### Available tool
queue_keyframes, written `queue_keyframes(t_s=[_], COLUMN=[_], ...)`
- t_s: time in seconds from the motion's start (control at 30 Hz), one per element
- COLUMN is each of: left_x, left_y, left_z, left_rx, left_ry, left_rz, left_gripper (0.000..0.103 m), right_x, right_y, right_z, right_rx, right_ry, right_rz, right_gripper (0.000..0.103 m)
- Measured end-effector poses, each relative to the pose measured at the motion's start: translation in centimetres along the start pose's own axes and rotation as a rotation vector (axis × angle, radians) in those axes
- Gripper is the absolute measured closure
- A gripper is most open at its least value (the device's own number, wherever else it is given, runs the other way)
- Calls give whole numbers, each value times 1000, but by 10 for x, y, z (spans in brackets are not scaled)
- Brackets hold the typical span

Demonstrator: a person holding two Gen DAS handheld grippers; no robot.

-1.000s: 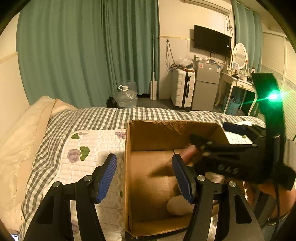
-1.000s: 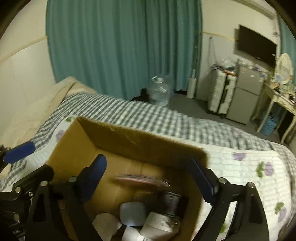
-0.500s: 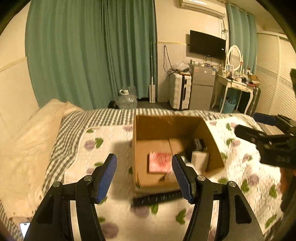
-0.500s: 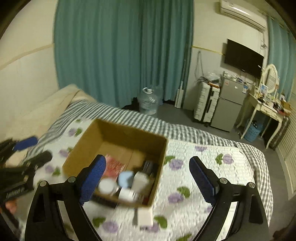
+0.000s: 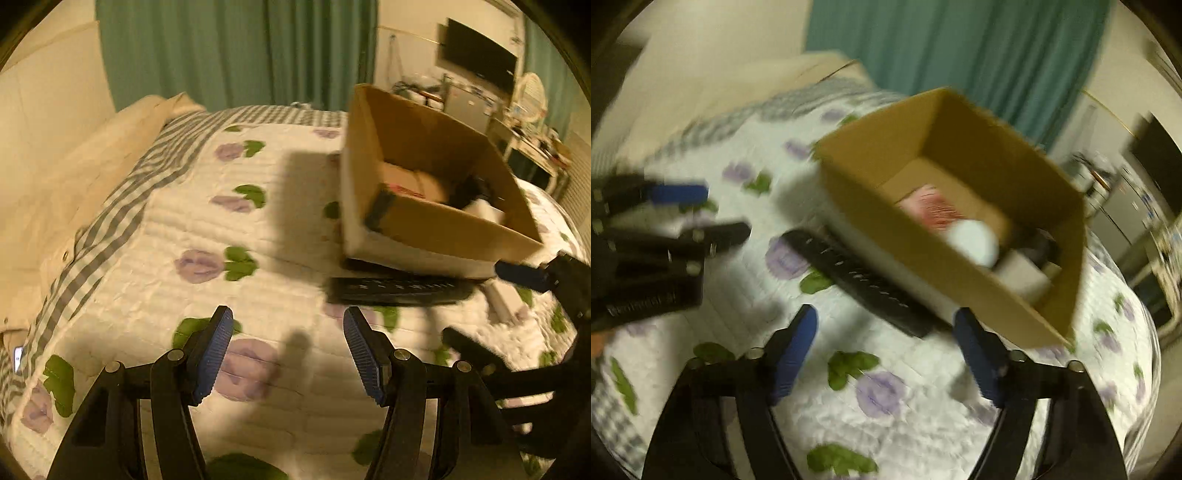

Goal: Organize rigid objects
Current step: 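Grasp the black TV remote with the right gripper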

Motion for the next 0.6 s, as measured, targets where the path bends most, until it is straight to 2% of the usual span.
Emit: queue_keyframes(t_s=[0.1,0.33,0.47,0.6], left_x=[9,15,17,14], left_y=[9,13,14,15], left_z=[-2,-3,-4,-4], left_rx=[-27,-53,-51,-55], left_ry=[16,40,42,37], left_rz=[2,-37,-41,-43], left_gripper=[38,38,38,38], right_x=[25,66,84,74], right_y=[5,12,12,9], right_z=[8,15,19,19], right_rx=[-64,-187,-189,-123], right_ry=[38,94,102,76], right_rz=[6,-11,-29,-13], right_gripper=[52,57,59,63])
Point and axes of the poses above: each gripper's, at about its wrist camera, not at the fingertips, and x roughly the way its jaws point, y to its left, z to its top, the point moved 3 cm from there along x, roughly the way its jaws point, and after that the axes turned 11 degrees about z, right-handed, at the moved point
